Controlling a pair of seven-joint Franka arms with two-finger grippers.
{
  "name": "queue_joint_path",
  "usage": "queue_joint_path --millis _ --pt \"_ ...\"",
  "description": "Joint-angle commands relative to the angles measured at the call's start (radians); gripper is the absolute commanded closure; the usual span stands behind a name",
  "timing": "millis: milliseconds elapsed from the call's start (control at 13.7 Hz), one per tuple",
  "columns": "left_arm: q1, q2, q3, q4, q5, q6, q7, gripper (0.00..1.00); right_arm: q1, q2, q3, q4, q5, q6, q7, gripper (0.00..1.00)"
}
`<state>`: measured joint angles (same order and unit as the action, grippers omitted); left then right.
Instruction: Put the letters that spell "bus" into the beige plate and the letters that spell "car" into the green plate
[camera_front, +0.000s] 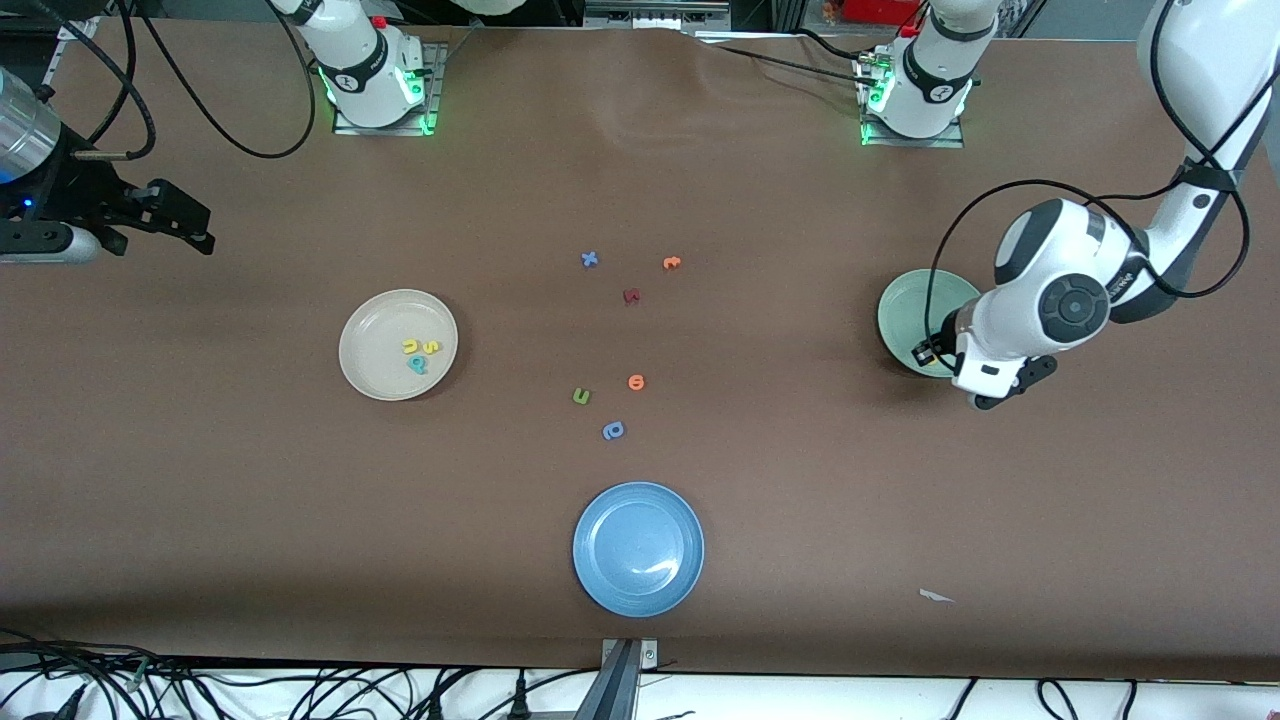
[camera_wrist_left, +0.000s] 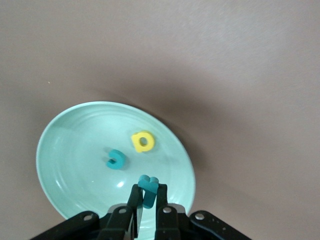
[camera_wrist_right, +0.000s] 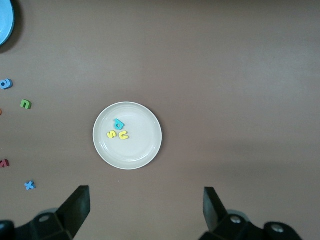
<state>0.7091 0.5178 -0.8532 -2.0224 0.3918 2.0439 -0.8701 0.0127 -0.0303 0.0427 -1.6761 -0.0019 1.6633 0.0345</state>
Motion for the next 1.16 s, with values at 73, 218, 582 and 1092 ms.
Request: queue_joint_path --millis 73,218,582,1092 --pt "0.009 0.045 0.005 -0.016 0.029 -0.025 0.037 0.81 0.006 0.007 -0.004 0.022 -0.001 -0.019 0.002 0.0" --pt "0.009 0.047 0.009 -0.013 0.029 -0.025 0.037 0.32 0.006 0.007 -0.004 0.022 -0.001 -0.019 0.002 0.0" --pt "0.004 0.01 -0.036 0.149 0.015 -0.112 0.054 0.0 0.006 0.007 -0.004 0.022 -0.001 -0.019 0.002 0.0" --pt "-0.013 0.01 -0.105 0.476 0.015 -0.376 0.236 0.0 0.006 0.009 -0.004 0.022 0.0 -0.019 0.002 0.0"
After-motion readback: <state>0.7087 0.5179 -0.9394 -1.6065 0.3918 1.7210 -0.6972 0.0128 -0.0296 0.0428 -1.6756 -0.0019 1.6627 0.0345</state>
